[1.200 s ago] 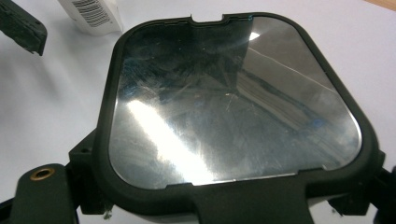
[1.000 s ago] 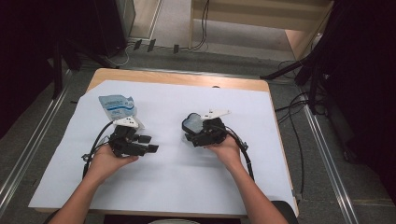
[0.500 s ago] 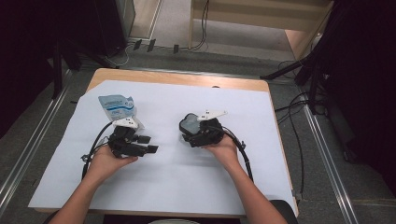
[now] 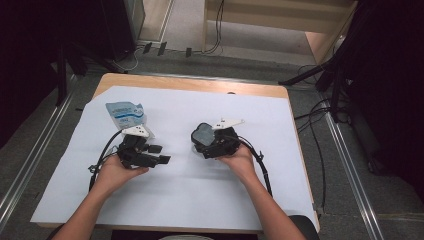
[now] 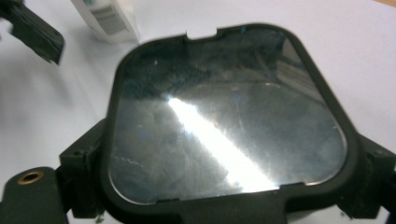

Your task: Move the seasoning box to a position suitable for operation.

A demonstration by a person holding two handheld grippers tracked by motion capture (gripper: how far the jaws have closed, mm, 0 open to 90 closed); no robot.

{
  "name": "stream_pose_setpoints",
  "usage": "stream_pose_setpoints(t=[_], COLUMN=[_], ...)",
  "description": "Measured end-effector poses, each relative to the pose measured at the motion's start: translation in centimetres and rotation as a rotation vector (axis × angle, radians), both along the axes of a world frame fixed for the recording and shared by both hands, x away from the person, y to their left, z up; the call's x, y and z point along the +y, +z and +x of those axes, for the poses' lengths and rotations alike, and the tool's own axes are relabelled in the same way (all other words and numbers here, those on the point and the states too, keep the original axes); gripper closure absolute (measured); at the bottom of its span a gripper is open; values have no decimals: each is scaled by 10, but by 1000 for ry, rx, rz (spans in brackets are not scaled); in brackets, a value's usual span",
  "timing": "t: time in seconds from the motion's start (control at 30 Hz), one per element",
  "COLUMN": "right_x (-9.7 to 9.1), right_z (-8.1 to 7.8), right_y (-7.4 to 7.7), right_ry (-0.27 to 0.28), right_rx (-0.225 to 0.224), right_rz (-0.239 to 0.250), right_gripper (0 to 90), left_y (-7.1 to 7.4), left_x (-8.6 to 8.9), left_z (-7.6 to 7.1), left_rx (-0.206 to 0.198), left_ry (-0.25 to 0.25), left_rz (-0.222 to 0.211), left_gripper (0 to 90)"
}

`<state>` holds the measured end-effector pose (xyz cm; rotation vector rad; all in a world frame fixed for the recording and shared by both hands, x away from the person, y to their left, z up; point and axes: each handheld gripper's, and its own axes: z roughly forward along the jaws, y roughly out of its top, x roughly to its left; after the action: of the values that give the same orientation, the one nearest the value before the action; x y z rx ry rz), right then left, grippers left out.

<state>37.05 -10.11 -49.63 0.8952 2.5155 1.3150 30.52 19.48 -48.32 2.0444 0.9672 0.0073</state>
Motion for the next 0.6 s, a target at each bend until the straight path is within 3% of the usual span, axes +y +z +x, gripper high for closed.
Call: stream_pose_setpoints(t=[0.1,0.27,0.6], right_x=[-2,-2,-20], right_z=[0,-2,-9], right_y=[2,5,23], right_ry=[6,15,2], right_rx=[13,19,16], right_rz=[21,15,56], right_gripper=[83,46,44], left_y=[0,-1,0], left_x=[-1,-1,-1], left_z=[0,1,4], left_rx=[2,2,7], left_ry=[3,-3,-5], left_rz=[3,7,11], left_gripper=[399,397,403])
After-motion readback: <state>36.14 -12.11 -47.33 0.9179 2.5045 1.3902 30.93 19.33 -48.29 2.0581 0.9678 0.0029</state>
